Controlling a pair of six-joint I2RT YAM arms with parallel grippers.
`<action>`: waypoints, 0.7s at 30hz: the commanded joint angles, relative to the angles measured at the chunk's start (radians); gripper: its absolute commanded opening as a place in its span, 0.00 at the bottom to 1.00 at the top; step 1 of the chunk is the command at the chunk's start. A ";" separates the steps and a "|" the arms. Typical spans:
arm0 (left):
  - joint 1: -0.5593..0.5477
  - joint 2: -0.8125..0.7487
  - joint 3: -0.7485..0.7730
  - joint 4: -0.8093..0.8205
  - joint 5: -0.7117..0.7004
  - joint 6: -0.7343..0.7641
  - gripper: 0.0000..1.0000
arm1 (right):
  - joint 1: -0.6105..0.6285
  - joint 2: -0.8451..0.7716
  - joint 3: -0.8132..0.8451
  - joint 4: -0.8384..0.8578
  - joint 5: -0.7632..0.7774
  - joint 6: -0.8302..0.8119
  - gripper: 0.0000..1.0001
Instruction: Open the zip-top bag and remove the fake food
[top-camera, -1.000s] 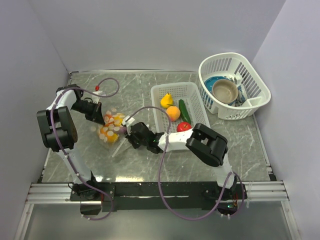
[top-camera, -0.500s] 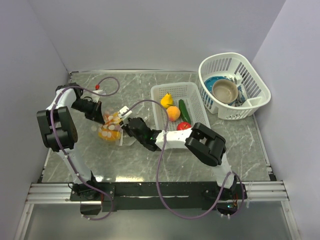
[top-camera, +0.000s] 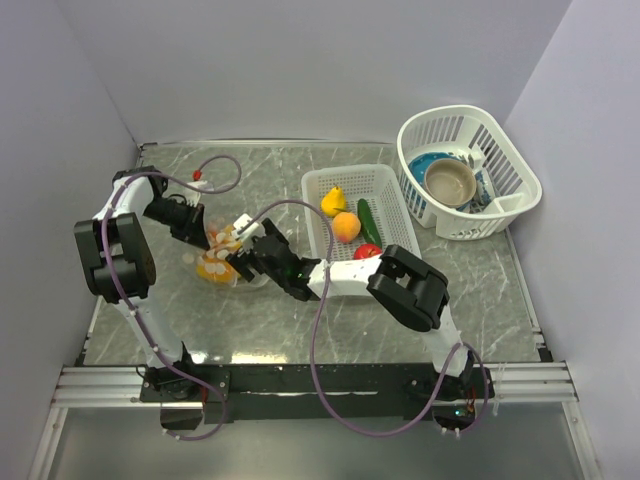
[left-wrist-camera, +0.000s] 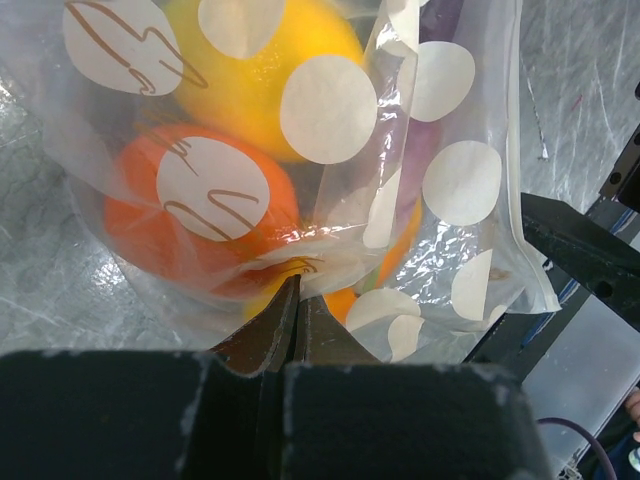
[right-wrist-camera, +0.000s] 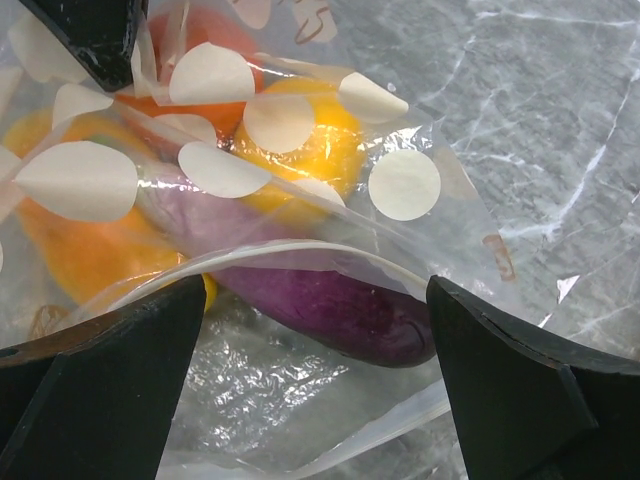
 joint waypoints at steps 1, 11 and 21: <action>-0.006 0.010 -0.013 -0.029 -0.011 0.050 0.01 | -0.014 -0.001 0.050 0.004 -0.010 -0.025 1.00; -0.004 0.022 -0.095 -0.112 -0.074 0.159 0.01 | -0.050 0.007 0.059 -0.142 -0.196 -0.009 1.00; -0.011 0.042 -0.087 -0.152 -0.115 0.201 0.01 | -0.039 -0.013 -0.002 -0.168 -0.255 0.093 1.00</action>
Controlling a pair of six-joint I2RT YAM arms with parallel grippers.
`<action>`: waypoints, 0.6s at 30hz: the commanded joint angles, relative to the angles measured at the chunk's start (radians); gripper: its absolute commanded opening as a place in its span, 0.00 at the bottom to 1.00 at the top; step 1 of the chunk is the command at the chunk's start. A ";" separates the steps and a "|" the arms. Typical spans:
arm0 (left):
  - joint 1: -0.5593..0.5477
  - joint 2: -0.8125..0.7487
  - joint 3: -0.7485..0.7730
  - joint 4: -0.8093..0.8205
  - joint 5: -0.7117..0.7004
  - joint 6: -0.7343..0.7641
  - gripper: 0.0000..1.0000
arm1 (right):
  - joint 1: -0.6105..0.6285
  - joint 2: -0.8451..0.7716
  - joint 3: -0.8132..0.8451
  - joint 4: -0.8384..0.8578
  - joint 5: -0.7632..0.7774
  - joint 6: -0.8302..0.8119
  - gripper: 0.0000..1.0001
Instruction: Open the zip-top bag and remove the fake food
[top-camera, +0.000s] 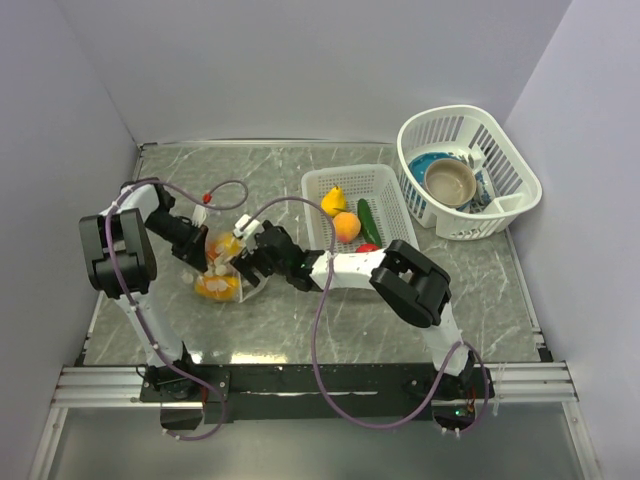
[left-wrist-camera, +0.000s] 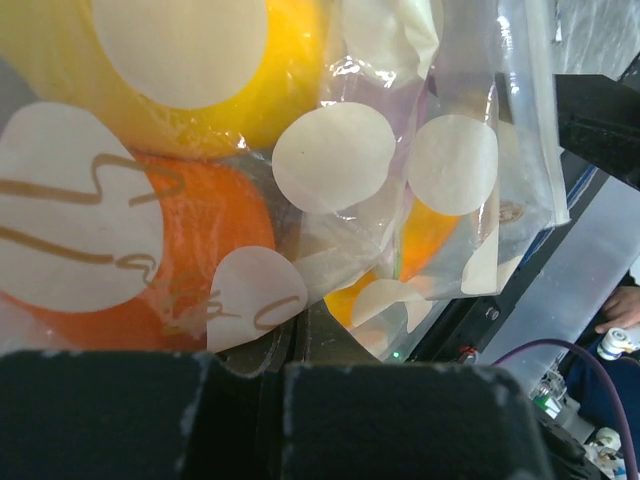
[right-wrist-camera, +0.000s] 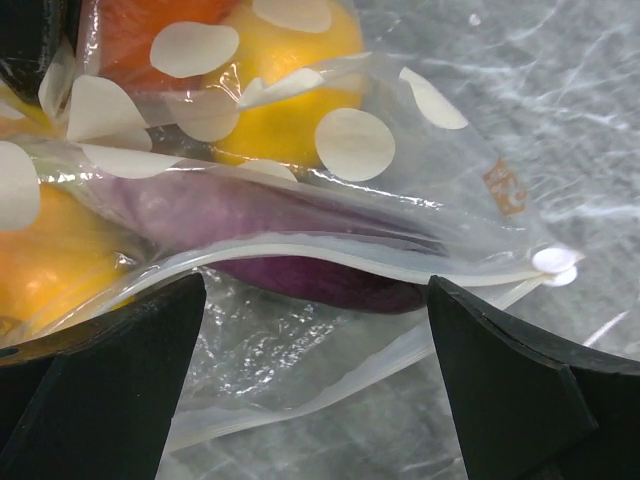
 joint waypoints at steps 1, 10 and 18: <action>-0.009 -0.018 -0.008 -0.016 -0.043 0.026 0.01 | 0.012 -0.038 -0.055 0.015 -0.054 0.072 1.00; -0.129 -0.021 -0.012 0.019 -0.063 -0.023 0.01 | 0.050 -0.044 -0.082 0.061 0.008 0.061 1.00; -0.146 -0.093 0.102 -0.068 -0.042 -0.035 0.01 | 0.089 -0.114 -0.152 0.147 0.168 0.004 0.99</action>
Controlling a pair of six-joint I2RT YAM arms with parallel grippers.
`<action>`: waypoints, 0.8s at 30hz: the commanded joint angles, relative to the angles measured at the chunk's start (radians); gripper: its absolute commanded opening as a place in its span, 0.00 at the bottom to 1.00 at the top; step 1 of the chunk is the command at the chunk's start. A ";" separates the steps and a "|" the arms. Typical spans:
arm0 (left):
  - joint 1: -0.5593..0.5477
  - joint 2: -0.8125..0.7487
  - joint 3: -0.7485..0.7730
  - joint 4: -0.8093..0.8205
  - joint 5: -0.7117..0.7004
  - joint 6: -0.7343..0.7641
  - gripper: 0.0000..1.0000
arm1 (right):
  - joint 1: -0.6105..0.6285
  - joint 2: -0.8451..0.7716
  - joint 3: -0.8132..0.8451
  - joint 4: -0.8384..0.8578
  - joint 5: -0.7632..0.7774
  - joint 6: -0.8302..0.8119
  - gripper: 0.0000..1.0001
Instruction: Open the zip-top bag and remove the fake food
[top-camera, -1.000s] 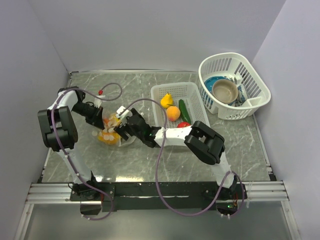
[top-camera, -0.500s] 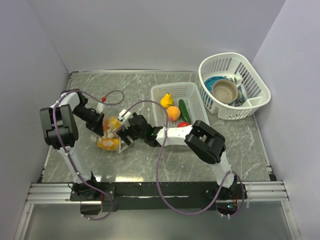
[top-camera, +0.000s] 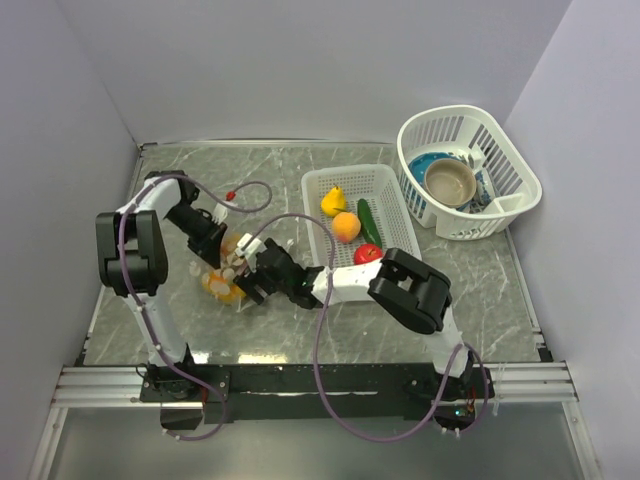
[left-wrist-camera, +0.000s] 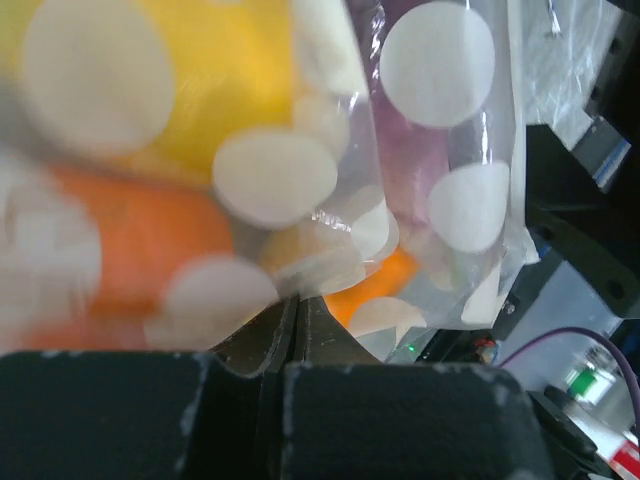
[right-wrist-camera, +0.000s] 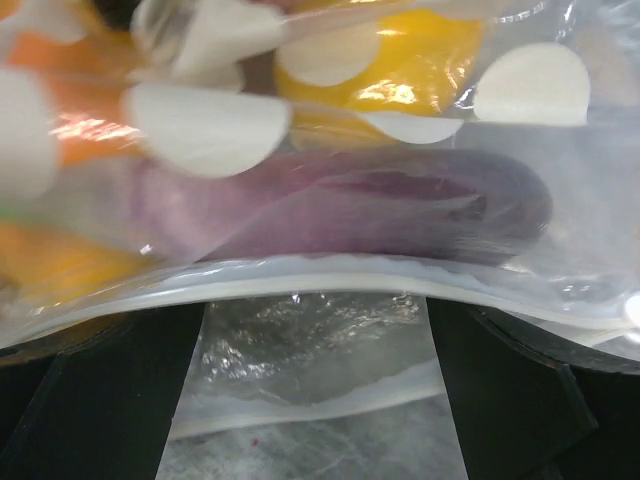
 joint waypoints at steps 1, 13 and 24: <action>0.005 -0.114 0.060 -0.061 0.008 -0.027 0.01 | 0.030 -0.104 -0.049 0.137 0.146 -0.045 0.99; -0.052 -0.160 0.075 -0.063 -0.057 -0.072 0.01 | 0.081 -0.091 -0.074 0.212 0.277 -0.135 0.99; -0.098 -0.137 0.086 -0.063 -0.055 -0.080 0.01 | 0.075 0.051 0.106 0.082 0.137 -0.116 0.98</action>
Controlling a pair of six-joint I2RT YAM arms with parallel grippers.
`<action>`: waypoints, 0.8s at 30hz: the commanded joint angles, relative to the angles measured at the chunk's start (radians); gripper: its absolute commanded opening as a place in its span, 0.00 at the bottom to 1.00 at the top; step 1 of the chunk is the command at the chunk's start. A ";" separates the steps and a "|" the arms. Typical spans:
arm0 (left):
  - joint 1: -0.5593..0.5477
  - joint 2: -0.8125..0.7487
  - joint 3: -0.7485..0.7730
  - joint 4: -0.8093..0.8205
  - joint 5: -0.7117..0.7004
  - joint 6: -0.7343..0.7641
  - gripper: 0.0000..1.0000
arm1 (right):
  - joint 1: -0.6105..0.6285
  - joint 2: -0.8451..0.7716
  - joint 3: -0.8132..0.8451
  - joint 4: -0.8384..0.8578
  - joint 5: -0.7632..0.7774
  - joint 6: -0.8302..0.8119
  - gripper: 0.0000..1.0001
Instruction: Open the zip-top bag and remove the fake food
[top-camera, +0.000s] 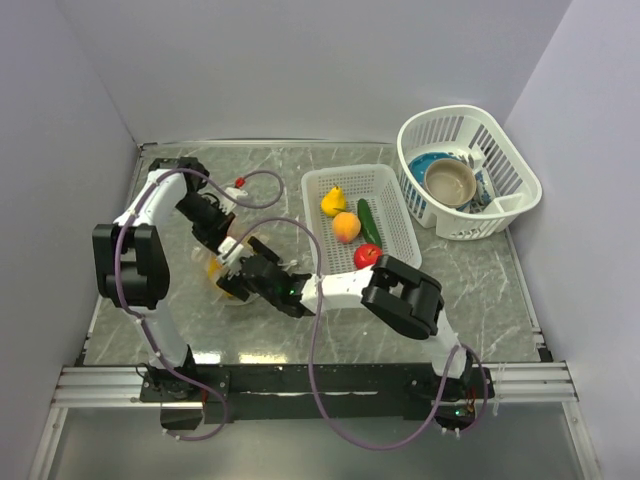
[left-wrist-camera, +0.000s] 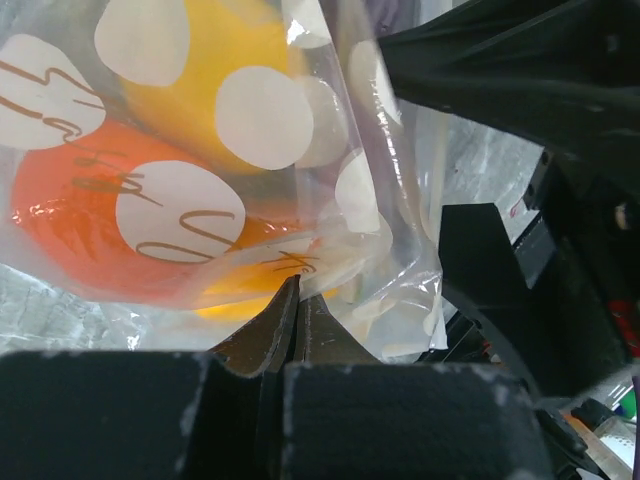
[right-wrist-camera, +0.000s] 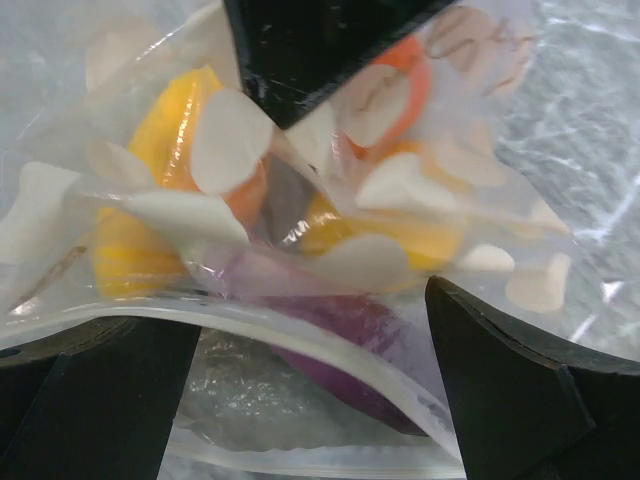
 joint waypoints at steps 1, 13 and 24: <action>-0.003 -0.014 -0.005 -0.050 0.012 0.001 0.01 | -0.006 0.016 0.026 -0.030 -0.042 0.060 0.97; 0.006 0.045 0.020 -0.039 0.015 0.013 0.01 | -0.004 -0.133 -0.132 -0.078 -0.178 0.181 0.75; 0.013 0.029 0.048 0.120 -0.048 -0.122 0.01 | -0.011 -0.388 -0.379 -0.062 -0.168 0.302 0.74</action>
